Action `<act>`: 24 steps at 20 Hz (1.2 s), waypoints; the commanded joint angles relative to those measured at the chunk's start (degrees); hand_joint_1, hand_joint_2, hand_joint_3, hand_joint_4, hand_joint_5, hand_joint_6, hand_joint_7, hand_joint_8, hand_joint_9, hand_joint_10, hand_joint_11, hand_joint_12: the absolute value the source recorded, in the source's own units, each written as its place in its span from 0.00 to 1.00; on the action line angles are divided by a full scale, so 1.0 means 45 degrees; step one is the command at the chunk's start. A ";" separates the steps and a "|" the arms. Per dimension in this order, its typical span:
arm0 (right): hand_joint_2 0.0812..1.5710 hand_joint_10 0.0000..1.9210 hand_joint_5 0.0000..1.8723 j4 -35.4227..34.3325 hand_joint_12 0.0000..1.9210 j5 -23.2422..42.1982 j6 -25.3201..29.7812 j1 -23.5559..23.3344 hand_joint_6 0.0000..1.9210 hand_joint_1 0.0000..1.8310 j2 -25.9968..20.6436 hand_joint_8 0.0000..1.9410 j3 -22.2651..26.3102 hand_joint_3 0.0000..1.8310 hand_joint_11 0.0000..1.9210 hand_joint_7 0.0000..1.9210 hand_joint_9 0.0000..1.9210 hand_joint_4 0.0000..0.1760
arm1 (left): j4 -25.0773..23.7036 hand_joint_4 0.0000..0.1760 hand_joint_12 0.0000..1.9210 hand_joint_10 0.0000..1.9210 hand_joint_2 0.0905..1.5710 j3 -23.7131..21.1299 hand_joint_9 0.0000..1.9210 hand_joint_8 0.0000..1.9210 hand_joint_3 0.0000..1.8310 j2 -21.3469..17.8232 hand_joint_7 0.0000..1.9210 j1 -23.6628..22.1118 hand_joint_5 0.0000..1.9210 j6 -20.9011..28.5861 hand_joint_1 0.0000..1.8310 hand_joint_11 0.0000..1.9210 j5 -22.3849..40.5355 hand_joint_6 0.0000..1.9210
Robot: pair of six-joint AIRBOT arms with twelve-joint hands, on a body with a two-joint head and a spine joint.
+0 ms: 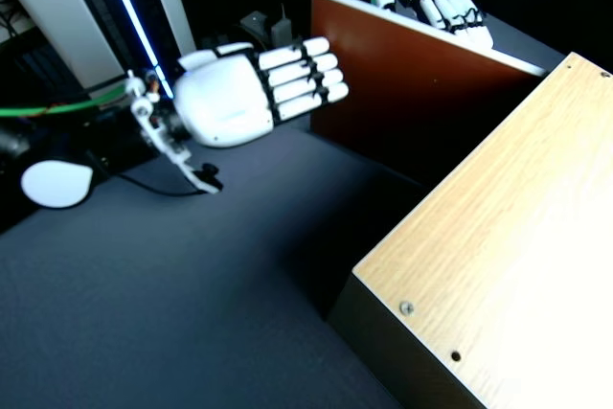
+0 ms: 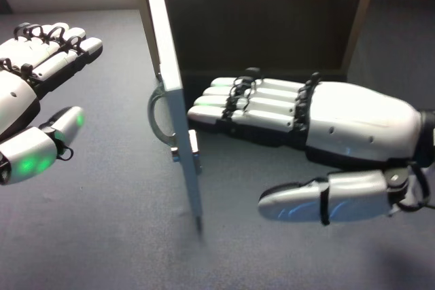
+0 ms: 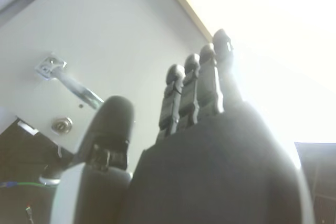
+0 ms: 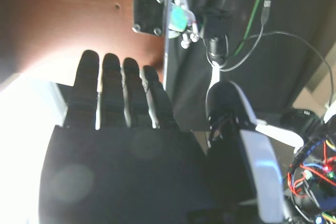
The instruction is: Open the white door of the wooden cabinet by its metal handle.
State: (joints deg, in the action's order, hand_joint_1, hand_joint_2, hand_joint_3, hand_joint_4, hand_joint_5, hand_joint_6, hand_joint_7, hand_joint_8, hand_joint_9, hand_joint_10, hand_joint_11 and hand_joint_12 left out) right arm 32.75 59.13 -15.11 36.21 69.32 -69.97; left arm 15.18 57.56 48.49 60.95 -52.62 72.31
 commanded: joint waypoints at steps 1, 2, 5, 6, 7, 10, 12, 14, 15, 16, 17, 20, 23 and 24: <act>0.82 0.00 0.01 -0.0436 0.00 0.1416 0.0103 -0.0228 0.00 0.14 0.0102 0.00 -0.0022 0.00 0.00 0.02 0.00 0.00 | 0.0110 0.00 0.04 0.00 1.00 0.0083 0.04 0.00 0.06 -0.0031 0.04 -0.0100 0.08 0.0003 0.00 0.05 0.1509 0.00; 0.82 0.00 0.01 -0.0380 0.00 0.1415 0.0125 -0.0274 0.00 0.14 0.0263 0.00 -0.0062 0.00 0.00 0.02 0.00 0.00 | 0.0123 0.00 0.04 0.00 1.00 0.0098 0.04 0.00 0.06 -0.0031 0.04 -0.0100 0.08 0.0003 0.00 0.05 0.1487 0.00; 0.82 0.00 0.00 -0.0217 0.00 0.1303 0.0131 -0.0420 0.00 0.08 0.0514 0.00 -0.0092 0.00 0.00 0.00 0.00 0.00 | 0.0145 0.00 0.04 0.00 1.00 0.0128 0.03 0.00 0.03 -0.0031 0.04 -0.0109 0.08 -0.0033 0.00 0.04 0.1426 0.00; 0.82 0.00 0.00 -0.0190 0.00 0.1277 0.0131 -0.0469 0.00 0.08 0.0605 0.00 -0.0111 0.00 0.00 0.00 0.00 0.00 | 0.0212 0.00 0.04 0.00 1.00 0.0147 0.03 0.00 0.03 -0.0031 0.04 -0.0110 0.08 -0.0083 0.00 0.04 0.1406 0.00; 0.83 0.00 0.00 -0.0174 0.00 0.1270 0.0131 -0.0498 0.00 0.08 0.0670 0.00 -0.0127 0.00 0.00 0.00 0.00 0.00 | 0.0297 0.00 0.05 0.00 1.00 0.0168 0.03 0.00 0.03 -0.0031 0.04 -0.0110 0.08 -0.0146 0.00 0.04 0.1371 0.00; 0.87 0.00 0.00 -0.0156 0.00 0.1265 0.0131 -0.0605 0.00 0.00 0.0894 0.00 -0.0162 0.01 0.00 0.00 0.00 0.00 | 0.0940 0.00 0.05 0.01 1.00 0.0386 0.06 0.01 0.07 -0.0031 0.07 -0.0092 0.09 -0.0306 0.00 0.04 0.1181 0.00; 0.86 0.00 0.00 -0.0156 0.00 0.1265 0.0131 -0.0674 0.00 0.00 0.1054 0.00 -0.0183 0.01 0.00 0.00 0.00 0.00 | 0.1207 0.00 0.05 0.01 1.00 0.0434 0.07 0.01 0.06 -0.0028 0.08 -0.0064 0.10 -0.0421 0.00 0.04 0.1193 0.00; 0.88 0.00 0.00 -0.0156 0.00 0.1263 0.0131 -0.0722 0.00 0.00 0.1200 0.00 -0.0203 0.01 0.00 0.00 0.00 0.00 | 0.1438 0.00 0.05 0.01 1.00 0.0457 0.07 0.00 0.07 -0.0028 0.08 -0.0046 0.09 -0.0588 0.00 0.04 0.1250 0.00; 0.88 0.00 0.00 -0.0156 0.00 0.1262 0.0131 -0.0741 0.00 0.00 0.1269 0.00 -0.0205 0.01 0.00 0.00 0.00 0.00 | 0.1582 0.00 0.06 0.00 1.00 0.0487 0.07 0.00 0.11 -0.0038 0.08 -0.0029 0.09 -0.0651 0.00 0.03 0.1258 0.00; 0.88 0.00 0.00 -0.0156 0.00 0.1262 0.0131 -0.0764 0.00 0.00 0.1335 0.00 -0.0210 0.01 0.00 0.00 0.00 0.00 | 0.1711 0.00 0.06 0.00 1.00 0.0517 0.07 0.00 0.11 -0.0043 0.07 -0.0003 0.09 -0.0679 0.00 0.03 0.1267 0.00; 0.88 0.00 0.00 -0.0146 0.00 0.1262 0.0131 -0.0802 0.00 0.00 0.1419 0.00 -0.0223 0.01 0.00 0.00 0.00 0.00 | 0.1851 0.00 0.07 0.00 1.00 0.0549 0.07 0.00 0.10 -0.0046 0.07 0.0038 0.09 -0.0682 0.00 0.03 0.1293 0.00; 0.88 0.00 0.00 -0.0132 0.00 0.1262 0.0131 -0.0813 0.00 0.02 0.1425 0.00 -0.0232 0.00 0.00 0.00 0.00 0.00 | 0.1870 0.00 0.17 0.00 1.00 0.0543 0.08 0.00 0.08 -0.0046 0.09 0.0045 0.10 -0.0682 0.00 0.00 0.1290 0.00; 0.88 0.00 0.00 -0.0241 0.00 0.1237 0.0132 -0.0811 0.00 0.01 0.1425 0.00 -0.0206 0.00 0.00 0.00 0.00 0.00 | 0.1870 0.00 0.17 0.00 1.00 0.0509 0.07 0.00 0.10 -0.0043 0.09 0.0106 0.10 -0.0681 0.00 0.00 0.1346 0.00; 0.88 0.00 0.00 -0.0241 0.00 0.1238 0.0132 -0.0811 0.00 0.00 0.1425 0.00 -0.0225 0.00 0.00 0.00 0.00 0.00 | 0.1876 0.00 0.15 0.00 1.00 0.0508 0.07 0.00 0.10 -0.0036 0.09 0.0114 0.10 -0.0680 0.00 0.00 0.1353 0.00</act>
State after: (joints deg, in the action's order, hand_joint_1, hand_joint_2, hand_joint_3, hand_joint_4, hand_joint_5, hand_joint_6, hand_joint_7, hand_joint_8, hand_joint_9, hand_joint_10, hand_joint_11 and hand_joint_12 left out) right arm 34.11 58.00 -14.98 33.10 75.48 -71.09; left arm 23.29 59.51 48.49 61.71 -55.53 71.13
